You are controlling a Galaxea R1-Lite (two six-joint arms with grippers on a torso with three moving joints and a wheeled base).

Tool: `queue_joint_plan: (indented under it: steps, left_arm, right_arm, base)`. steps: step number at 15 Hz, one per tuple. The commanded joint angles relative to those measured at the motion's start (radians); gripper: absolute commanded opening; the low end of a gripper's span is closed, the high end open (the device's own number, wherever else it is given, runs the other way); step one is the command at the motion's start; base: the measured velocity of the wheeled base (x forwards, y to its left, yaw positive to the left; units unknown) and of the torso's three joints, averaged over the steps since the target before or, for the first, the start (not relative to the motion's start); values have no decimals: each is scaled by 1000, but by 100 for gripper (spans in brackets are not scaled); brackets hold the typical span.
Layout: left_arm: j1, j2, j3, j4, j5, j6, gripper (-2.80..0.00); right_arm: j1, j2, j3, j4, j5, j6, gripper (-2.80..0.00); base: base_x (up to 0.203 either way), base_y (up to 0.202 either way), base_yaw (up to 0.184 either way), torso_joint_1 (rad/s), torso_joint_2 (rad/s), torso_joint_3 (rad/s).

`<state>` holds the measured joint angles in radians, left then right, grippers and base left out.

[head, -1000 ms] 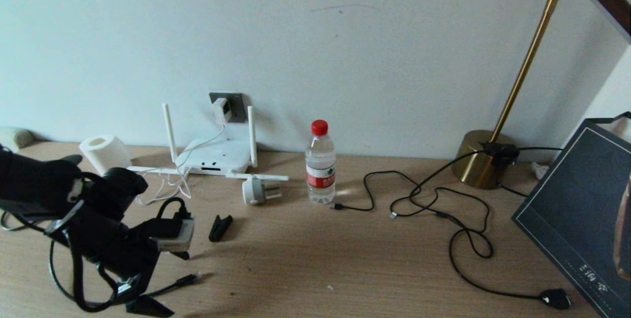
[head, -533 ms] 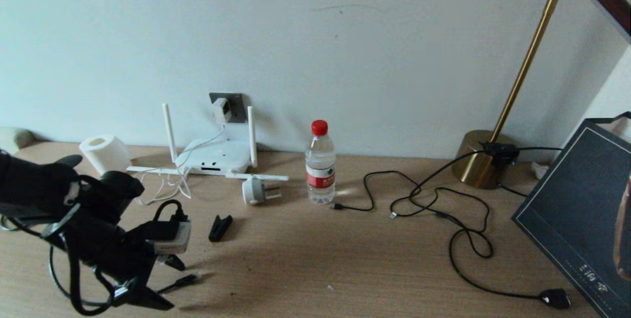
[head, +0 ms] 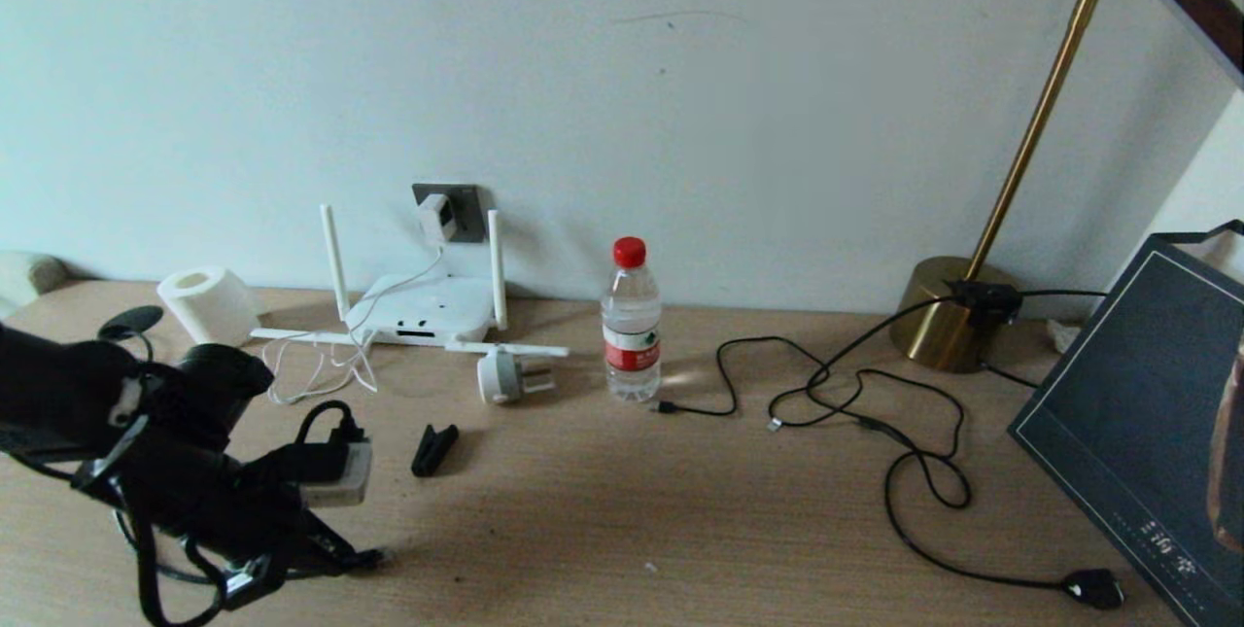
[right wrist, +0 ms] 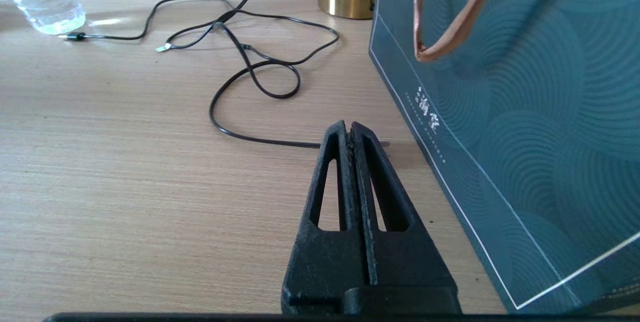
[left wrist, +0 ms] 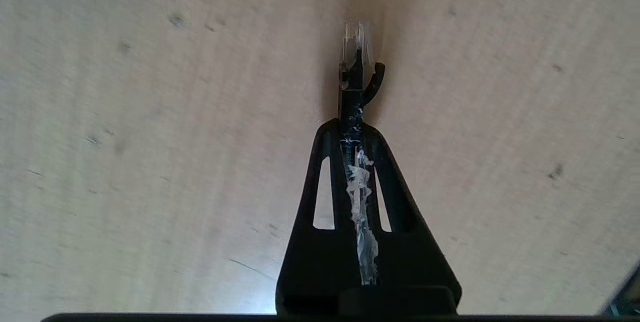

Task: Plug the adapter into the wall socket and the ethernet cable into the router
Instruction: Pick up cable, then hand it to the other hand

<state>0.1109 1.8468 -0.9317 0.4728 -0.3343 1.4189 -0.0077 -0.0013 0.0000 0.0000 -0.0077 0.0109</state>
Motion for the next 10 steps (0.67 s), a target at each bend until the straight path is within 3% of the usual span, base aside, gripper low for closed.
queue_joint_plan:
  steps: [1,5,8,10]
  left_arm:
    - [6,-45,21,3,-1,8,-280]
    - [-24,-211,13,4,-41,10,-280]
    - [-108,-363,-79,1,-64,8,-280]
    - [-149,-456,-119,-58,-53,9,-280]
  right_arm:
    - [0,1,0,0,0,0,-280]
    - [0,1,0,0,0,0,-280]
    - [0,1,0,0,0,0,-280]
    - [0,1,0,0,0,0,-280]
  base:
    - [0,0,0,0,0,0]
    - [0,0,0,0,0,0]
    - [0,0,0,0,0,0]
    - [0,0,0,0,0,0]
